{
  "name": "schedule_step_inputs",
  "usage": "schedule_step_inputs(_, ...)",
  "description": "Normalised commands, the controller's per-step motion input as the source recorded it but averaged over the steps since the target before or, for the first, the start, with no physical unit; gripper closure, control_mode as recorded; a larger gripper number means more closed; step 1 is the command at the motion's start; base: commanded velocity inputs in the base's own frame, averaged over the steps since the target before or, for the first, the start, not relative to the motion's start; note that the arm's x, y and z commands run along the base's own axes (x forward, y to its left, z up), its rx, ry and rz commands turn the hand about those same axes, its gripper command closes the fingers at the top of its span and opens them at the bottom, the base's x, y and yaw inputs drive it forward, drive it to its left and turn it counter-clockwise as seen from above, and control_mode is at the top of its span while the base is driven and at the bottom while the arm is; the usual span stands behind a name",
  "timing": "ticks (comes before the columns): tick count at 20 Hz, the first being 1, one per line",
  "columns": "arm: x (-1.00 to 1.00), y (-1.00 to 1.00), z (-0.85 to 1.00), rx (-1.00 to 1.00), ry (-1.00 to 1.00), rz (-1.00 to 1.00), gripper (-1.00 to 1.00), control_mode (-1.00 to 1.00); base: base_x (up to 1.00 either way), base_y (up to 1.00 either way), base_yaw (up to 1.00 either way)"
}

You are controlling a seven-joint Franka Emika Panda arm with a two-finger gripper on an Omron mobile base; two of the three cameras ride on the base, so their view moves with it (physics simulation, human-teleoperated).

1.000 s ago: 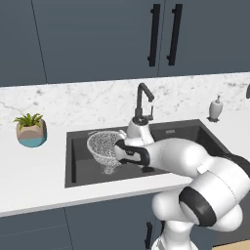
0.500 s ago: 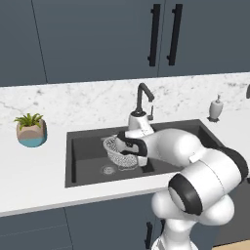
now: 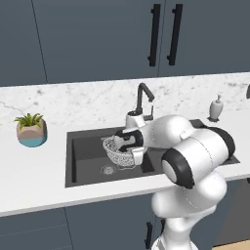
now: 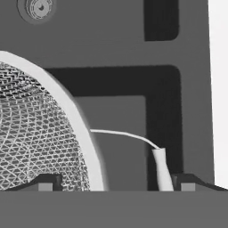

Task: Put the colander in the sink, put the peach, orange in the colander, and turn on the sink faucet and pour water over the colander.

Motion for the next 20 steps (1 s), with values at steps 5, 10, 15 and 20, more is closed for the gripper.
schedule_step_inputs(5, 0.33, 0.12, -0.24, 0.0, 0.0, 0.0, 1.0, -1.0, 0.0, 0.0, 0.0)
schedule_step_inputs(10, 0.3, 0.01, -0.43, 0.0, 0.0, -0.06, 1.0, -1.0, 0.0, 0.0, 0.0)
schedule_step_inputs(15, 0.03, 0.0, -0.41, 0.0, 0.02, -0.05, 1.0, -1.0, 0.0, 0.0, 0.0)
schedule_step_inputs(20, -0.06, -0.05, -0.21, 0.0, 0.06, -0.04, 1.0, -1.0, 0.0, 0.0, 0.0)
